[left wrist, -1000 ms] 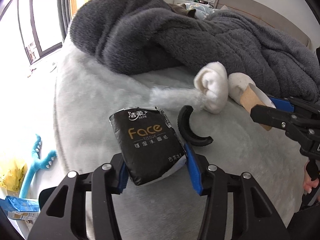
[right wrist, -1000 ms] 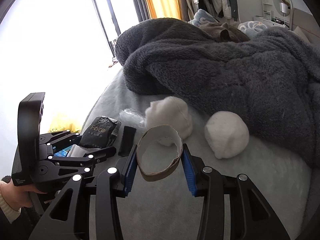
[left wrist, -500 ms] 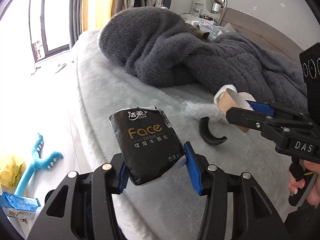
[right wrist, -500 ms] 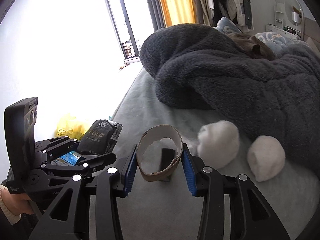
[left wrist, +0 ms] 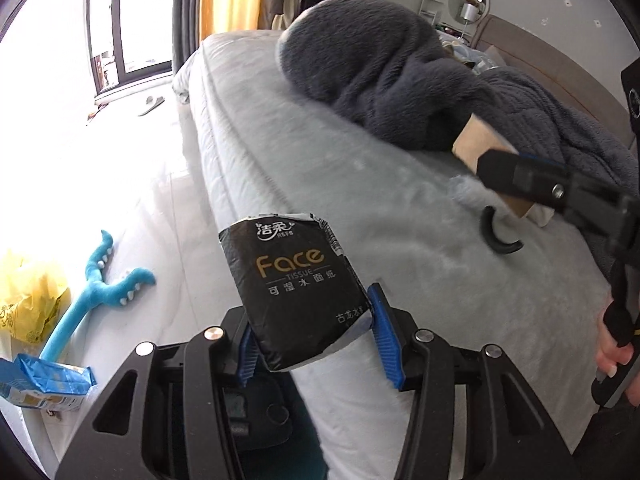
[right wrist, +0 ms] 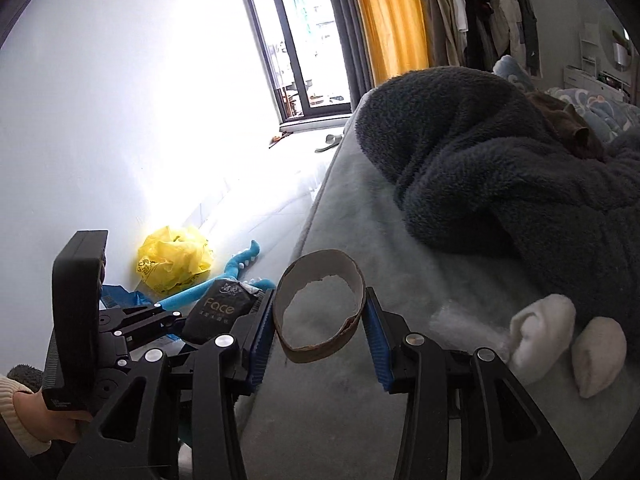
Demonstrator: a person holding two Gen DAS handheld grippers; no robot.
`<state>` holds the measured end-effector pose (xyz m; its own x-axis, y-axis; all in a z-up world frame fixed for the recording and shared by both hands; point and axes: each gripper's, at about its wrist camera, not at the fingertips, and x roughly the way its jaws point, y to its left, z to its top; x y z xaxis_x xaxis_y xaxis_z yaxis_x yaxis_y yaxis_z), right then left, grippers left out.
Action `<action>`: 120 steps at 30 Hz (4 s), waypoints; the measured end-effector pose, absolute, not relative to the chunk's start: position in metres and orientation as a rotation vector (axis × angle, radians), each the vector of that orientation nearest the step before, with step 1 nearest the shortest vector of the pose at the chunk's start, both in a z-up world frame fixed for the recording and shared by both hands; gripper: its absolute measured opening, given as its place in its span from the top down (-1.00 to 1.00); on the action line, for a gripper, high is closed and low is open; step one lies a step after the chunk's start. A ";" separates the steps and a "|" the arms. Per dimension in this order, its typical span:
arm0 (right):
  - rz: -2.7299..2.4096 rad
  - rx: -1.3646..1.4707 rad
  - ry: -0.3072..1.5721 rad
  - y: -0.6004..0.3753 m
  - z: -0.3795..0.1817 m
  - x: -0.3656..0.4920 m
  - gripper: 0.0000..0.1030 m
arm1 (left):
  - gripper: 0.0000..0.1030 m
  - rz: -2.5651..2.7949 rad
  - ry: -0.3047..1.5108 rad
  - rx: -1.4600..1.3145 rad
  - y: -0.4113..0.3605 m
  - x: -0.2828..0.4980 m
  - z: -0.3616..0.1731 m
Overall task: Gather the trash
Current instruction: 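Carry the tape ring and tissue pack over the black bin and open both tools, then move both tools back to the bed and grasp a white sock with the right tool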
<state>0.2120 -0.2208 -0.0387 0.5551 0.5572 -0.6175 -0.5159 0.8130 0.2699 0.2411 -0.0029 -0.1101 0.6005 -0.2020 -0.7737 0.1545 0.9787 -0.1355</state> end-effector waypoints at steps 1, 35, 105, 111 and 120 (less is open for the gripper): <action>0.641 0.057 0.752 -0.215 -0.039 0.212 0.16 | -0.02 -0.200 0.914 -0.057 0.003 0.240 -0.113; 0.825 -0.065 0.923 -0.042 -0.096 0.204 0.16 | -0.31 -0.103 1.305 -0.263 0.156 0.200 -0.212; 0.739 -0.020 0.874 -0.143 -0.070 0.213 -0.44 | -0.37 -0.148 0.635 -0.185 0.083 0.207 -0.023; 0.650 0.007 0.838 -0.197 -0.065 0.222 -0.44 | -0.42 -0.191 0.654 -0.174 0.050 0.218 -0.031; 0.501 0.031 0.779 -0.265 -0.056 0.234 -0.50 | -0.42 -0.234 0.717 -0.149 0.000 0.237 -0.055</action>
<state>0.2344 -0.2653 -0.0560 0.6010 0.4434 -0.6650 -0.4206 0.8830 0.2086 0.2373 0.0002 -0.0551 0.7294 -0.2622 -0.6318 0.1608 0.9635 -0.2142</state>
